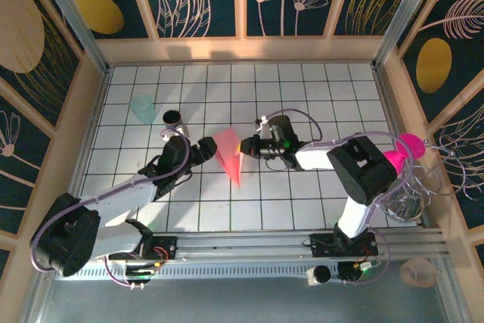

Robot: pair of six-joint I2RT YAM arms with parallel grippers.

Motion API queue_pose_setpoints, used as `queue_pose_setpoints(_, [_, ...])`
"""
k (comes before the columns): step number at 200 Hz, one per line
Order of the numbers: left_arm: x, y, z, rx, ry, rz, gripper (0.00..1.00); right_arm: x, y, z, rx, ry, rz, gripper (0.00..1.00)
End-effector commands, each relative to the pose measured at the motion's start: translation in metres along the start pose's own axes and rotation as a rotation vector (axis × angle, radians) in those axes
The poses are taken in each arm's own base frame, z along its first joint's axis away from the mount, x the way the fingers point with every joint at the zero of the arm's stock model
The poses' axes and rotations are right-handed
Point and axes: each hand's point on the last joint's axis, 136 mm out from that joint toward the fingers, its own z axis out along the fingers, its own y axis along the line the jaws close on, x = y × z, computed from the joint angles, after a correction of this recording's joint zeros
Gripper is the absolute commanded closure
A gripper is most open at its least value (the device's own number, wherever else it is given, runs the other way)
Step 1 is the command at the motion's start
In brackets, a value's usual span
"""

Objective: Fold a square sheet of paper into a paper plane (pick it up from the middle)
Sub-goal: Turn over a paper plane at the center of the table.

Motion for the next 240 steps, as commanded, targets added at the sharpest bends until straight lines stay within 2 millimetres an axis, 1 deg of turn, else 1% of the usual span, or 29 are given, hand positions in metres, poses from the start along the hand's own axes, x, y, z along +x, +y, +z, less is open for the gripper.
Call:
queue_pose_setpoints(1, [0.005,-0.009,0.008,0.048,0.035,-0.048,0.2,0.003,-0.001,0.0,-0.05,0.008,-0.004,1.0])
queue_pose_setpoints(25, [0.016,-0.011,0.017,0.067,0.086,-0.068,0.26,0.004,-0.016,-0.004,-0.007,-0.009,0.012,1.0])
queue_pose_setpoints(56, [0.031,-0.017,0.029,0.108,0.167,-0.079,0.39,0.002,-0.029,-0.011,0.023,-0.029,0.026,1.0])
queue_pose_setpoints(71, [0.039,-0.022,0.034,0.145,0.208,-0.085,0.43,0.003,-0.03,-0.012,0.022,-0.026,0.026,1.0])
queue_pose_setpoints(101, [0.053,-0.031,0.043,0.194,0.281,-0.094,0.55,0.003,-0.03,-0.013,0.023,-0.029,0.025,1.0])
queue_pose_setpoints(109, [0.055,-0.031,0.046,0.196,0.295,-0.097,0.57,0.003,-0.031,-0.013,0.024,-0.028,0.023,1.0])
queue_pose_setpoints(138, [0.059,-0.034,0.052,0.208,0.317,-0.095,0.58,0.003,-0.032,-0.014,0.027,-0.029,0.026,1.0])
queue_pose_setpoints(164, [0.061,-0.03,0.058,0.179,0.328,-0.095,0.69,0.002,-0.032,-0.015,0.029,-0.033,0.026,1.0])
queue_pose_setpoints(196, [0.062,-0.024,0.059,0.149,0.326,-0.095,0.83,0.001,-0.03,-0.016,0.03,-0.038,0.025,1.0])
queue_pose_setpoints(227, [0.057,-0.019,0.058,0.116,0.3,-0.086,0.97,-0.004,-0.025,-0.021,0.027,-0.056,0.018,1.0])
queue_pose_setpoints(240, [0.052,-0.017,0.055,0.103,0.275,-0.082,1.0,-0.007,-0.021,-0.025,0.029,-0.074,0.01,1.0])
